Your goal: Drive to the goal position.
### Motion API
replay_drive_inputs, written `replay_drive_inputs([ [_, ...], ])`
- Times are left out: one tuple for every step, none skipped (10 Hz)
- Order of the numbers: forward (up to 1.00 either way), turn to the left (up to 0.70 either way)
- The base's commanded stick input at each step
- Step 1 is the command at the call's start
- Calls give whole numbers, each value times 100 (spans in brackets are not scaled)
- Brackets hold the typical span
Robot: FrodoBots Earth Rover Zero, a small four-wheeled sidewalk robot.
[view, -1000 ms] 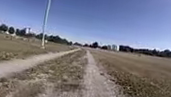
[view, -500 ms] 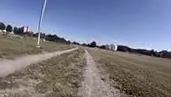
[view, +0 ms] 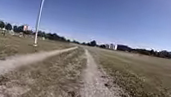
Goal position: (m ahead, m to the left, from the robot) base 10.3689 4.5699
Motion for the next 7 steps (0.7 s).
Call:
replay_drive_inputs([
  [69, -34],
  [69, -10],
  [69, 2],
  [69, -21],
  [69, -34],
  [69, -34],
  [69, 6],
])
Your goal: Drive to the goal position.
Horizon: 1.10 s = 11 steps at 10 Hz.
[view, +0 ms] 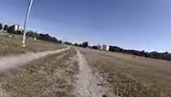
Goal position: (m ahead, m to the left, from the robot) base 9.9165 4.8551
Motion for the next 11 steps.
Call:
replay_drive_inputs([
  [69, 6],
  [69, 6],
  [69, 6],
  [69, 6],
  [69, 6],
  [69, 6],
  [69, 6],
  [69, 6],
  [69, 6],
  [69, 6],
  [69, 6],
])
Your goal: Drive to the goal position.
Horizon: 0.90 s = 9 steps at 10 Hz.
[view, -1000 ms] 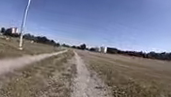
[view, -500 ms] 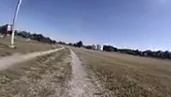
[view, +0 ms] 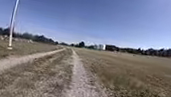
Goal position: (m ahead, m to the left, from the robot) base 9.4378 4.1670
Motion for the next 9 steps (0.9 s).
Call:
replay_drive_inputs([
  [69, 6],
  [69, 6],
  [69, 6],
  [69, 6],
  [69, 6],
  [69, 6],
  [69, 6],
  [69, 6],
  [69, 6],
])
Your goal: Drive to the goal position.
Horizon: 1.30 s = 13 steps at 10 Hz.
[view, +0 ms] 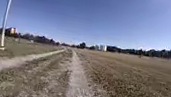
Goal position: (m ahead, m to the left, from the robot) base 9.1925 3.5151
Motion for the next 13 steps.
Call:
replay_drive_inputs([
  [69, 6],
  [69, 6],
  [69, 6],
  [69, 6],
  [69, 6],
  [69, 6],
  [69, 6],
  [69, 6],
  [69, 6],
  [69, 6],
  [69, 6],
  [69, 6],
  [69, 6],
])
